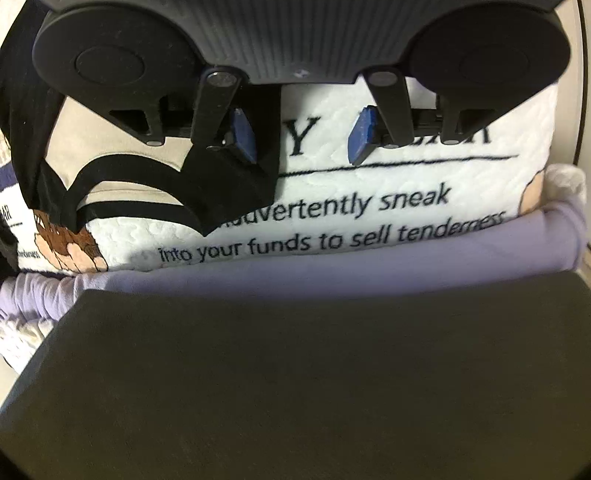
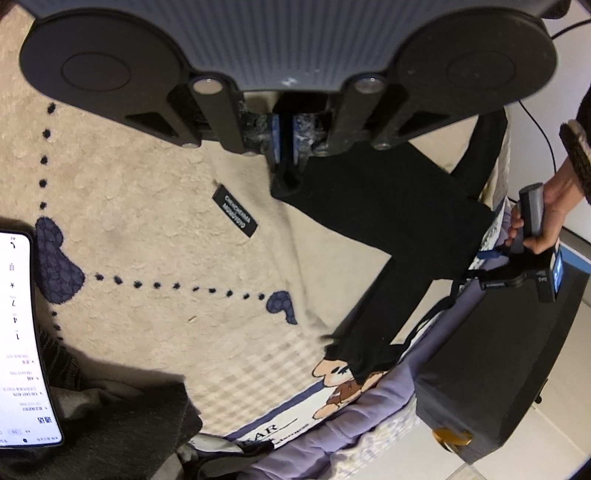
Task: Fold clothes
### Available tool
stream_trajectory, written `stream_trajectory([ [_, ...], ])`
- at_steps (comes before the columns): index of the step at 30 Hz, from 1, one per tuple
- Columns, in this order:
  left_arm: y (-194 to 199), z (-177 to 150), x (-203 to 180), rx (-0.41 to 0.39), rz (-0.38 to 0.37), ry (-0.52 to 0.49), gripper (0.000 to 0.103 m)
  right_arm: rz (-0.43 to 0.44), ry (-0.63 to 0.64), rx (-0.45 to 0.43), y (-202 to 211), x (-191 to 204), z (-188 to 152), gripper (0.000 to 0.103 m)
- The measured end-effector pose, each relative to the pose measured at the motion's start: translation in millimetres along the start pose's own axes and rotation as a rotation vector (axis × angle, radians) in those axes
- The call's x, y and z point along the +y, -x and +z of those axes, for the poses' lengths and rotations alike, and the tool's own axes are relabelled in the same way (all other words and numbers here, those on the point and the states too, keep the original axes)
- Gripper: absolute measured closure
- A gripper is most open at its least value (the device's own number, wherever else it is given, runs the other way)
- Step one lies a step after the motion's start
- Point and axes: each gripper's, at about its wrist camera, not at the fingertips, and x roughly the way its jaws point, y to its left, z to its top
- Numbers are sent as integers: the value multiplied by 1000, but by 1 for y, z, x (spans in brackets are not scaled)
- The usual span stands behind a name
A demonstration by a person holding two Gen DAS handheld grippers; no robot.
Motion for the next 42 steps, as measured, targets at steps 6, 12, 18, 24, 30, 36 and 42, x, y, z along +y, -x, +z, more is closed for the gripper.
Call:
stream_trajectory([
  [6, 3, 0, -5, -40, -8, 21, 102, 5, 13, -23, 3, 5, 0, 93],
  [12, 3, -2, -16, -112, 126, -43, 103, -12, 53, -47, 6, 8, 1, 95],
  [18, -4, 6, 22, -67, 105, 54, 101, -63, 66, -17, -4, -1, 3, 97],
  [24, 29, -15, 35, 9, 10, 38, 55, -60, 80, -22, -5, 1, 2, 93],
  [30, 57, -54, 38, 50, -50, -90, 47, -50, 75, -28, -2, 4, 3, 91],
  [36, 87, -104, 23, 34, -42, -307, 46, -30, 61, -25, -1, 6, 0, 91],
  [42, 96, -120, 8, -7, -47, -406, 46, -20, 52, -25, 0, 7, -1, 91],
])
